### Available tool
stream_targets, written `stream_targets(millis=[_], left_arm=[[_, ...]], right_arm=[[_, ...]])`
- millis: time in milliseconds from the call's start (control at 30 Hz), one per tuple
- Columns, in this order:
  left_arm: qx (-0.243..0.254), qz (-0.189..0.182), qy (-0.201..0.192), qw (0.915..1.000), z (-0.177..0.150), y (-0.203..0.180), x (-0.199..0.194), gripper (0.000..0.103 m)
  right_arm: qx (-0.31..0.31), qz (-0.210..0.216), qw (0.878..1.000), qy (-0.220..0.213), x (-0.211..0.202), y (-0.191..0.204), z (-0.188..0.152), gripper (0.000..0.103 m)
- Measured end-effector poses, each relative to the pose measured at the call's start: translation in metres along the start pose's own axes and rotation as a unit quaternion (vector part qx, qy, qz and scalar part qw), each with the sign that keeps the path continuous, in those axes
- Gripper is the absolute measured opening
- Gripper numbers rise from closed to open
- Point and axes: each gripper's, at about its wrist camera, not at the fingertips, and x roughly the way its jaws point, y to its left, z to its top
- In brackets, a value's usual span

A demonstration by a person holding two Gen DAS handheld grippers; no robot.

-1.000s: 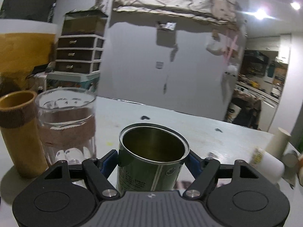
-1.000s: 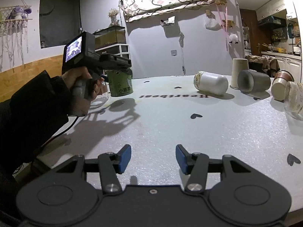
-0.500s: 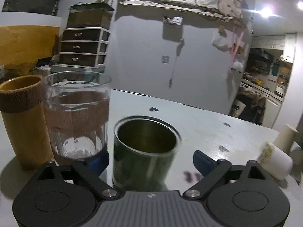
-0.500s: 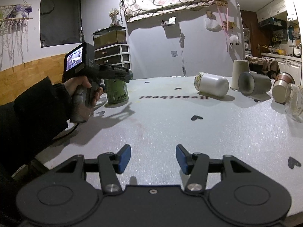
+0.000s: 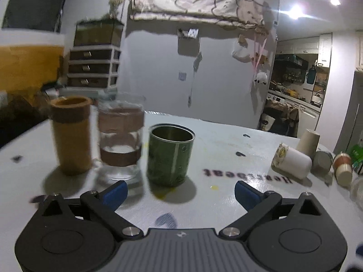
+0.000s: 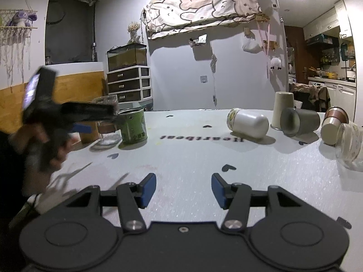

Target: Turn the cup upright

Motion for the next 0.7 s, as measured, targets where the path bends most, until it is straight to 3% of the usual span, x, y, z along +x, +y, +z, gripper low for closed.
stream_targets(millis=[200, 467, 700], left_arm=[[0.034, 0.021, -0.038, 0.9985, -0.022, -0.006, -0.053, 0.103], [0.056, 0.012, -0.075, 0.9955, -0.038, -0.014, -0.101, 0.103], [0.063, 0.018, -0.072, 0.9952, -0.046, -0.021, -0.112, 0.103]], right_arm=[[0.002, -0.005, 1.000, -0.005, 0.002, 0.002, 0.004, 0.055], [-0.001, -0.026, 0.999, -0.023, -0.005, 0.005, 0.012, 0.061], [-0.004, -0.055, 0.998, -0.038, -0.016, 0.009, 0.021, 0.088]])
